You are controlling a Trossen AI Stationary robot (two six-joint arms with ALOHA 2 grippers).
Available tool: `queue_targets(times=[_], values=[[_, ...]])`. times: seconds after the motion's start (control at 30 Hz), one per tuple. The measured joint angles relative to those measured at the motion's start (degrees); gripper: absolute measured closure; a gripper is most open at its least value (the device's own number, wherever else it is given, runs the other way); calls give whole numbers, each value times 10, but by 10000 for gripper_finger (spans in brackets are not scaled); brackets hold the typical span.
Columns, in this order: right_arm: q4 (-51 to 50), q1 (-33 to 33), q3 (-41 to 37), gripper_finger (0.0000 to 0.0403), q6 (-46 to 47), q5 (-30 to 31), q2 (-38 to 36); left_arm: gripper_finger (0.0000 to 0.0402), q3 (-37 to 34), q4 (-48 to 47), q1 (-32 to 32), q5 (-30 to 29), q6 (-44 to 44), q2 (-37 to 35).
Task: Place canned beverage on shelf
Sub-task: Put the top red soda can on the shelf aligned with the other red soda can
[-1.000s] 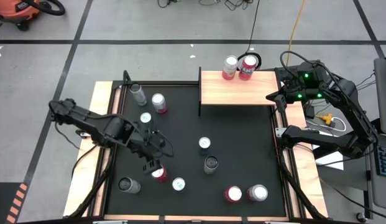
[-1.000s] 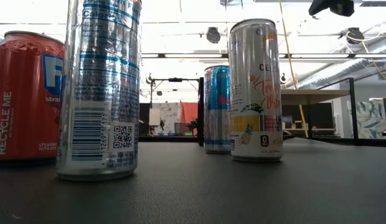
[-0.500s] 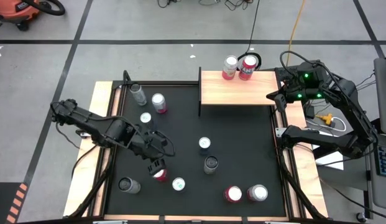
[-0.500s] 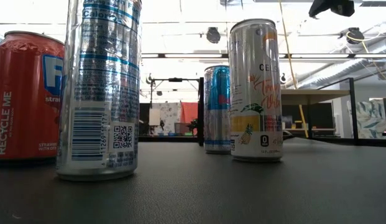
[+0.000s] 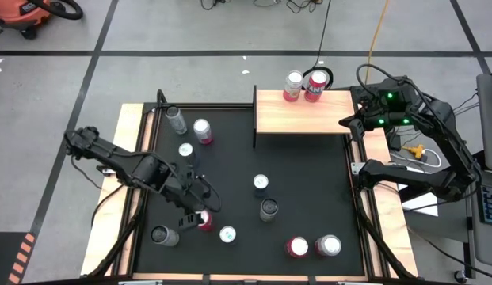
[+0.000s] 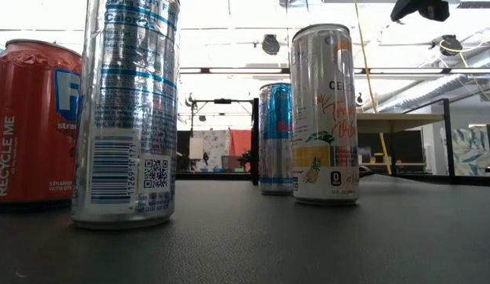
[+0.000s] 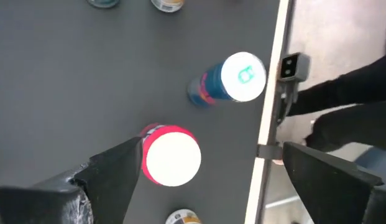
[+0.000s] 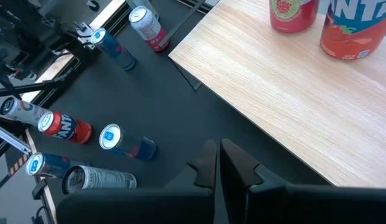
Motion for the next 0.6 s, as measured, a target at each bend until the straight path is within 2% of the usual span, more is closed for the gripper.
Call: queue_targets(times=[0.23, 0.47, 0.6], values=[[0, 0, 0, 403, -3, 0, 0, 15, 0, -20, -10, -3, 0, 26], [0, 0, 0, 403, -2, 0, 0, 15, 0, -21, -8, 0, -86, 31], [0, 0, 0, 403, -3, 0, 0, 15, 0, -20, -7, 1, -80, 31]])
